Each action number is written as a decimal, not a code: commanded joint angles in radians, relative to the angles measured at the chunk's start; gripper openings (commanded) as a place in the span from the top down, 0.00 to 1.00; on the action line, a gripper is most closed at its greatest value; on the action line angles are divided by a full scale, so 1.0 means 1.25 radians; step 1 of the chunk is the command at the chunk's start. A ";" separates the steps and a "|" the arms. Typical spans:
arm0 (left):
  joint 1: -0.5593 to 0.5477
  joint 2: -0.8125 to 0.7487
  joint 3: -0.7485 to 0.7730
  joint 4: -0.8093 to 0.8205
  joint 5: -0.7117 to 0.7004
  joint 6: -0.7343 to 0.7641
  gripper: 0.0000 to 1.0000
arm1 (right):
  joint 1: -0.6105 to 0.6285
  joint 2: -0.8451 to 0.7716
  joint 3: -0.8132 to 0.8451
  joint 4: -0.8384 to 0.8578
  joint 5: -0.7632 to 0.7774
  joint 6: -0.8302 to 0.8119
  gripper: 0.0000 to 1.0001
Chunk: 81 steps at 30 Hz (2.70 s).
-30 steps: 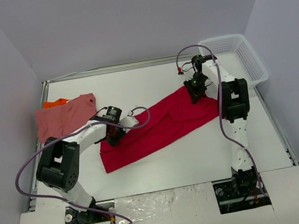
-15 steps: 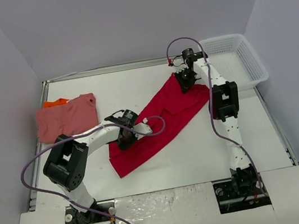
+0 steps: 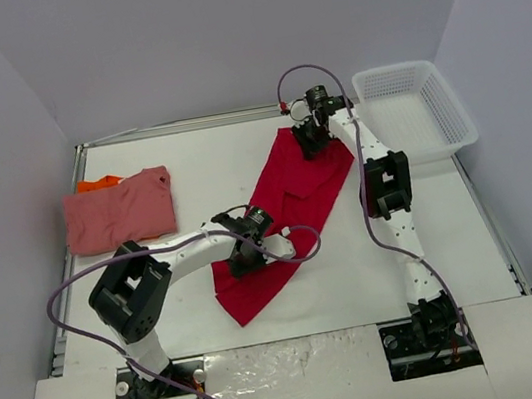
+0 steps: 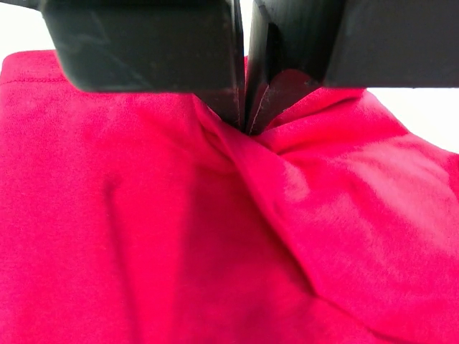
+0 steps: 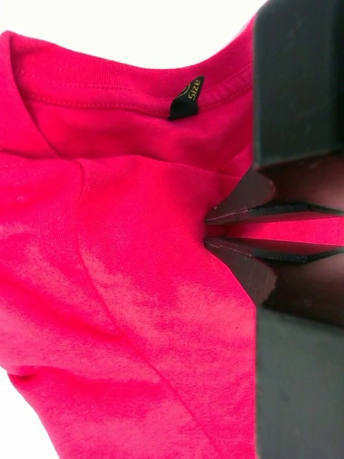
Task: Fold and stack the t-shirts
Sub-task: Rotate the tshirt 90 degrees
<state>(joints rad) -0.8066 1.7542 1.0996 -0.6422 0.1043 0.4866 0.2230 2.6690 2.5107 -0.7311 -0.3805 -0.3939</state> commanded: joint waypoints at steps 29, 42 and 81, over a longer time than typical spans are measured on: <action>-0.065 0.033 0.131 -0.138 0.123 -0.020 0.98 | 0.120 -0.076 -0.032 0.112 0.048 -0.024 0.58; 0.021 -0.066 0.401 -0.289 0.172 -0.008 0.98 | 0.101 -0.325 -0.171 0.149 0.145 -0.019 0.69; 0.211 0.262 0.545 0.061 0.158 -0.128 0.98 | 0.031 -0.263 -0.418 0.060 0.010 0.048 1.00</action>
<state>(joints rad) -0.5541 2.0712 1.7229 -0.5663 0.3244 0.3393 0.2691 2.3272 1.9396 -0.5964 -0.3431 -0.3515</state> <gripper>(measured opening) 0.027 0.002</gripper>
